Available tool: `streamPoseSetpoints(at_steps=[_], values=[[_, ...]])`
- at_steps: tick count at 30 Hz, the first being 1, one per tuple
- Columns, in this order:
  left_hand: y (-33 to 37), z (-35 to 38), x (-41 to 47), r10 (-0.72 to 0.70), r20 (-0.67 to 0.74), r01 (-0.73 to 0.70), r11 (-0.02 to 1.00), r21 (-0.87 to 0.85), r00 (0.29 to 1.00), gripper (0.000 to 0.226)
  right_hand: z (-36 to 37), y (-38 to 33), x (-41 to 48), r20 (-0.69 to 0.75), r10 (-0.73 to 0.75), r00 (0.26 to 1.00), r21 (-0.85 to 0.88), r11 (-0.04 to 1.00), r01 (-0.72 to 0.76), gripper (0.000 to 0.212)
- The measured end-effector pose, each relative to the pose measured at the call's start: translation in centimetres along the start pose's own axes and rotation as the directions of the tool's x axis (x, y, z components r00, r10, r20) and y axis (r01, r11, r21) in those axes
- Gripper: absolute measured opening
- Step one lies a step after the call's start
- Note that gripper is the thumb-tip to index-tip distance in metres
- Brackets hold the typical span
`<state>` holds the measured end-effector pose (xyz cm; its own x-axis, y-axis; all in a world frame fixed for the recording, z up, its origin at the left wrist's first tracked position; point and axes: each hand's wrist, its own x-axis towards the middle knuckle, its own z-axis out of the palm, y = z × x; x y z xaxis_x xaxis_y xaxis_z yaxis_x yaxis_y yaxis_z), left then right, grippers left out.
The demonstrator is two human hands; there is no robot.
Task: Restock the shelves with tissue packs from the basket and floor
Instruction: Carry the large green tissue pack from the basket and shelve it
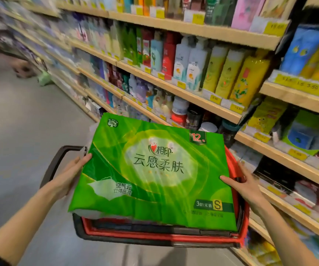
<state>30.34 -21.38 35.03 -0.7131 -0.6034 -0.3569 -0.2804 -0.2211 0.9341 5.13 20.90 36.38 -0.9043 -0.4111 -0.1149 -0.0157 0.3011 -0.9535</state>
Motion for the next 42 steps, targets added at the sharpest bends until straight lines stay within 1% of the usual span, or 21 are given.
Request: streamPoseSetpoints(at_steps=[2,3,5,6,7,9,10,13,14,15,16,17,18,21,24,29,32,36,37,40,42], values=[[-0.6,-2.6,-0.4,-0.009,-0.058,0.005,0.998,-0.065,0.998,0.113,1.9,-0.9,1.8,0.039,-0.048,0.998,-0.024,0.999,0.049,0.122],[-1.0,-4.0,-0.5,-0.017,-0.09,0.008,0.995,-0.098,0.996,0.115,3.1,-1.6,2.6,0.069,-0.067,0.995,-0.016,0.998,0.068,0.121],[-1.3,-6.3,-0.8,-0.045,-0.162,0.021,0.989,-0.148,0.986,0.12,5.9,-2.5,4.3,0.122,-0.049,0.991,-0.01,0.999,0.05,0.097],[-1.3,-7.5,-1.0,-0.06,-0.192,0.027,0.985,-0.17,0.98,0.121,7.4,-3.2,4.9,0.131,-0.052,0.99,-0.017,0.998,0.054,0.09],[-1.3,-8.7,-1.1,-0.07,-0.212,0.029,0.981,-0.19,0.975,0.119,8.9,-3.4,5.9,0.146,-0.058,0.988,-0.04,0.997,0.065,0.092],[-0.7,-11.0,-1.3,-0.085,-0.243,0.035,0.978,-0.205,0.966,0.113,12.3,-4.3,7.6,0.18,-0.073,0.981,-0.076,0.993,0.088,0.109],[-0.4,-12.4,-1.3,-0.085,-0.248,0.031,0.977,-0.211,0.965,0.109,14.2,-5.0,8.3,0.181,-0.062,0.982,-0.095,0.992,0.081,0.109],[1.0,-17.0,-0.8,-0.068,-0.27,0.007,0.975,-0.22,0.961,0.101,20.6,-7.2,10.4,0.239,-0.114,0.964,-0.031,0.992,0.125,0.09],[1.6,-18.7,-0.4,-0.072,-0.282,0.006,0.974,-0.226,0.957,0.099,22.7,-8.2,10.9,0.244,-0.108,0.964,-0.031,0.992,0.119,0.088],[2.2,-20.5,-0.2,-0.077,-0.29,0.008,0.973,-0.231,0.954,0.096,24.8,-8.8,11.8,0.267,-0.109,0.957,-0.037,0.992,0.124,0.092],[2.9,-22.3,0.0,-0.076,-0.296,0.005,0.973,-0.232,0.952,0.095,26.8,-9.7,12.5,0.271,-0.101,0.957,-0.043,0.992,0.117,0.102],[3.6,-24.1,0.2,-0.069,-0.305,-0.003,0.974,-0.229,0.95,0.096,28.9,-10.5,13.3,0.285,-0.107,0.953,-0.042,0.991,0.124,0.112],[4.2,-25.8,0.4,-0.064,-0.32,-0.009,0.975,-0.22,0.945,0.099,31.0,-11.6,13.7,0.29,-0.11,0.951,-0.034,0.992,0.125,0.116],[6.0,-30.4,0.9,-0.037,-0.361,-0.043,0.976,-0.213,0.932,0.101,36.8,-13.9,15.8,0.309,-0.157,0.938,0.034,0.987,0.154,0.111],[7.0,-34.7,1.9,-0.039,-0.402,-0.059,0.972,-0.229,0.915,0.1,42.0,-16.9,17.7,0.319,-0.187,0.929,0.016,0.981,0.192,0.099],[8.2,-40.5,4.3,-0.02,-0.533,-0.09,0.979,-0.181,0.846,0.126,49.8,-20.2,22.3,0.356,-0.193,0.915,-0.005,0.978,0.208,0.121],[9.0,-43.0,6.5,-0.004,-0.568,-0.106,0.981,-0.161,0.823,0.134,54.4,-21.6,25.4,0.387,-0.209,0.898,-0.029,0.971,0.238,0.121],[9.8,-46.6,10.9,-0.009,-0.616,-0.113,0.981,-0.159,0.788,0.132,60.9,-22.6,31.1,0.435,-0.224,0.872,-0.05,0.961,0.272,0.106],[10.0,-47.5,12.2,-0.021,-0.628,-0.107,0.98,-0.165,0.778,0.13,62.4,-22.9,32.8,0.451,-0.223,0.864,-0.049,0.961,0.274,0.107],[10.9,-50.3,15.9,-0.055,-0.663,-0.093,0.978,-0.185,0.746,0.13,67.0,-24.5,36.5,0.475,-0.179,0.862,-0.067,0.969,0.238,0.122],[12.0,-52.2,18.3,-0.082,-0.692,-0.088,0.974,-0.207,0.717,0.126,69.7,-25.6,39.6,0.505,-0.201,0.839,-0.05,0.964,0.261,0.126]])
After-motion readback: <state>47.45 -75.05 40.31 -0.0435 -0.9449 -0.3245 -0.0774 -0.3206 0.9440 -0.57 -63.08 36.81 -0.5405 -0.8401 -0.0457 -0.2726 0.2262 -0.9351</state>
